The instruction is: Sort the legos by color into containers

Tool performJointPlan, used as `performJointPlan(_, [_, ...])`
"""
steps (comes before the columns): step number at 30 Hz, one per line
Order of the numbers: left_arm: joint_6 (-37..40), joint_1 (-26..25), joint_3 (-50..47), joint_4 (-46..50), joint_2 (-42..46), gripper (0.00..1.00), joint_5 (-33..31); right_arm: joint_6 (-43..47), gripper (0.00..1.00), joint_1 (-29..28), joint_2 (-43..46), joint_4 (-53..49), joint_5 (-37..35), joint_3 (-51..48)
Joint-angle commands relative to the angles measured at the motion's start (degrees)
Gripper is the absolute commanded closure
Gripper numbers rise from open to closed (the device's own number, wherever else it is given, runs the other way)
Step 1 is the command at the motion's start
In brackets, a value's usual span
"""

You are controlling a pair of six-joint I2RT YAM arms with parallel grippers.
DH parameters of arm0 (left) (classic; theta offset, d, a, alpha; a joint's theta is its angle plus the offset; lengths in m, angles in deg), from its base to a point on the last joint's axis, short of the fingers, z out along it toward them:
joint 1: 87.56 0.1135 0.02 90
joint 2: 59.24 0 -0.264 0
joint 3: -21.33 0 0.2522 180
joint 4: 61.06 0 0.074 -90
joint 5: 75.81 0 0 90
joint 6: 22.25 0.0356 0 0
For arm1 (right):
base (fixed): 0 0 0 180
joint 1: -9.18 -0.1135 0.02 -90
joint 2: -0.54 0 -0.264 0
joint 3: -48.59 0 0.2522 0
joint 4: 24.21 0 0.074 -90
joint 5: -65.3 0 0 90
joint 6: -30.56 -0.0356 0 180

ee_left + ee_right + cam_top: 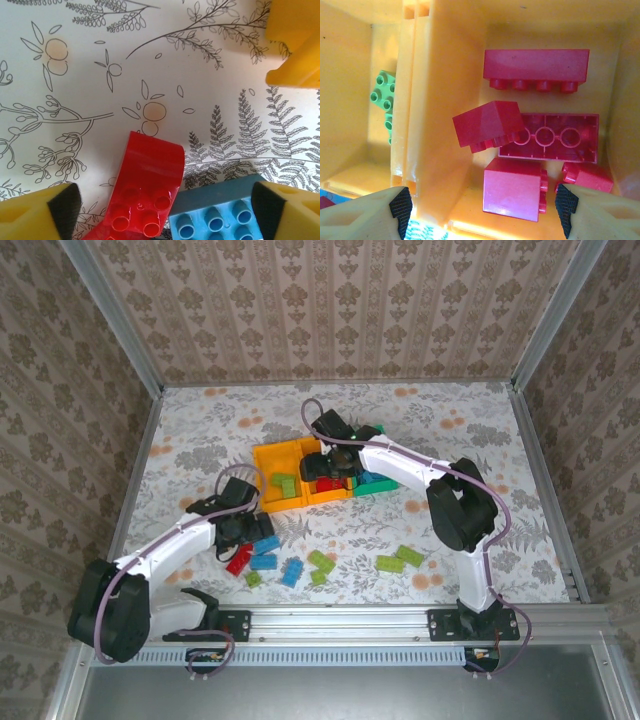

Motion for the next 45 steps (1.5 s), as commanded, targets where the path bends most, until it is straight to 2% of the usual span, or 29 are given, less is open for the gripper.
performJointPlan(1, [-0.57,1.45,-1.33,0.11,-0.68,0.15,0.06,-0.57,0.21,0.41,2.22,-0.29,-0.38,-0.95])
performJointPlan(7, [0.94,3.55,-1.62,-0.33,-1.68,0.27,0.32,-0.62,0.21,0.58,2.54,-0.42,-0.76,-1.21])
performJointPlan(17, [2.87,4.13,-1.7,-1.74,-3.54,0.31,1.85,-1.05,0.2,0.93,2.85,-0.34,-1.01,-1.68])
performJointPlan(22, [2.85,4.22,-1.84,-2.88,-5.46,0.39,1.93,-2.07,0.2,1.2,3.81,1.21,-0.32,-2.66])
performJointPlan(33, [2.9,4.48,-1.0,-5.21,-7.79,0.56,2.59,-2.5,0.2,1.26,10.1,6.74,-1.5,-7.13])
performJointPlan(45, [2.53,4.49,0.42,-5.96,-7.57,0.71,3.16,-2.06,0.19,4.05,16.14,6.56,-4.76,-12.45])
